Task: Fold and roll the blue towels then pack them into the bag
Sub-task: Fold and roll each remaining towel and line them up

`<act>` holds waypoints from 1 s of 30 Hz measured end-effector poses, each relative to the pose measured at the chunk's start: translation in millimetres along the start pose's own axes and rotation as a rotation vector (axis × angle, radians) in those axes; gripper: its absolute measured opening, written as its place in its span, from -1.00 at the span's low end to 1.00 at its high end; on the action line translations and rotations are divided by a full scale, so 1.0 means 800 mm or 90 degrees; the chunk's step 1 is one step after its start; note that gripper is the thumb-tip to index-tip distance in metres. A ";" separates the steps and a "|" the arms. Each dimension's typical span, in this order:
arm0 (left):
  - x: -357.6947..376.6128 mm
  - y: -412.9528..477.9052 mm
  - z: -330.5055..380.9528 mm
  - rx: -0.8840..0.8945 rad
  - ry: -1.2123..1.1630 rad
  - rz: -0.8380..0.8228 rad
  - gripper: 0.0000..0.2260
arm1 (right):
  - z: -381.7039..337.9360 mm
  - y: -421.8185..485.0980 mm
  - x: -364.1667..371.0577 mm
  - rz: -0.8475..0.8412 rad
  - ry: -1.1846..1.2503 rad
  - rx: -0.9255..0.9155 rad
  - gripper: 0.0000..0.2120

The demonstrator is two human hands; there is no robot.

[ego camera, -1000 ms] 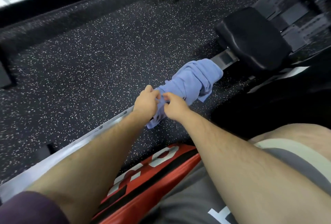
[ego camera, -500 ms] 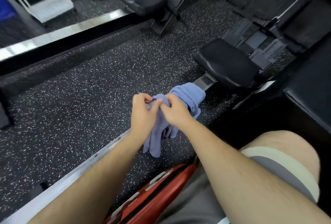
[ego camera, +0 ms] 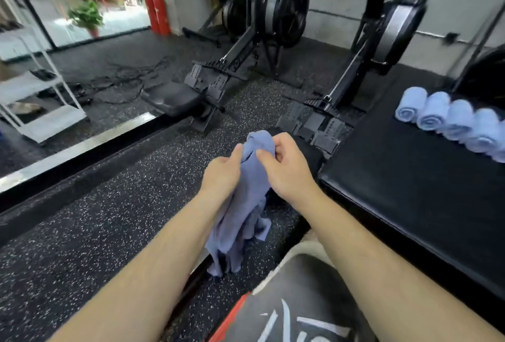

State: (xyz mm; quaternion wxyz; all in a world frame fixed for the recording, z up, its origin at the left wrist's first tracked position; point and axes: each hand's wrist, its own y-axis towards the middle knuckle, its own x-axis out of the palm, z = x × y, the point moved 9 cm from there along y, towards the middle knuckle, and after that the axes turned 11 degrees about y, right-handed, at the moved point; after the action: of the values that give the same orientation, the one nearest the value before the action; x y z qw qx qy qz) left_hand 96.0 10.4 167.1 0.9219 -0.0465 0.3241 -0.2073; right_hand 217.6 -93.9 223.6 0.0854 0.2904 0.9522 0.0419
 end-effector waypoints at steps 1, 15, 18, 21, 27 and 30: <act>0.000 -0.007 0.033 0.041 -0.044 0.006 -0.59 | -0.022 0.001 -0.023 0.017 -0.002 -0.018 -0.83; 0.145 -0.141 0.445 0.395 -0.196 -0.192 -0.88 | -0.188 -0.038 -0.384 0.288 -0.032 -0.066 -0.95; 0.196 -0.171 0.488 0.441 -0.215 -0.270 -0.88 | -0.193 -0.064 -0.438 0.314 0.020 -0.043 -0.81; 0.237 -0.201 0.521 0.477 -0.227 -0.322 -0.86 | -0.186 -0.092 -0.489 0.383 0.154 -0.017 -0.75; 0.300 -0.219 0.546 0.493 -0.207 -0.369 -0.82 | -0.168 -0.113 -0.552 0.451 0.142 -0.035 -0.81; 0.314 -0.210 0.542 0.435 -0.256 -0.366 -0.83 | -0.163 -0.124 -0.577 0.511 0.110 -0.044 -0.83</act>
State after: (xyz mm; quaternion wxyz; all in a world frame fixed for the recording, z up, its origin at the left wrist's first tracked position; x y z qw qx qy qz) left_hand 480.8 -267.3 399.3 0.8341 0.1320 0.0271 -0.5349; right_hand 515.8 -438.6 402.6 -0.0086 0.6313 0.7648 0.1284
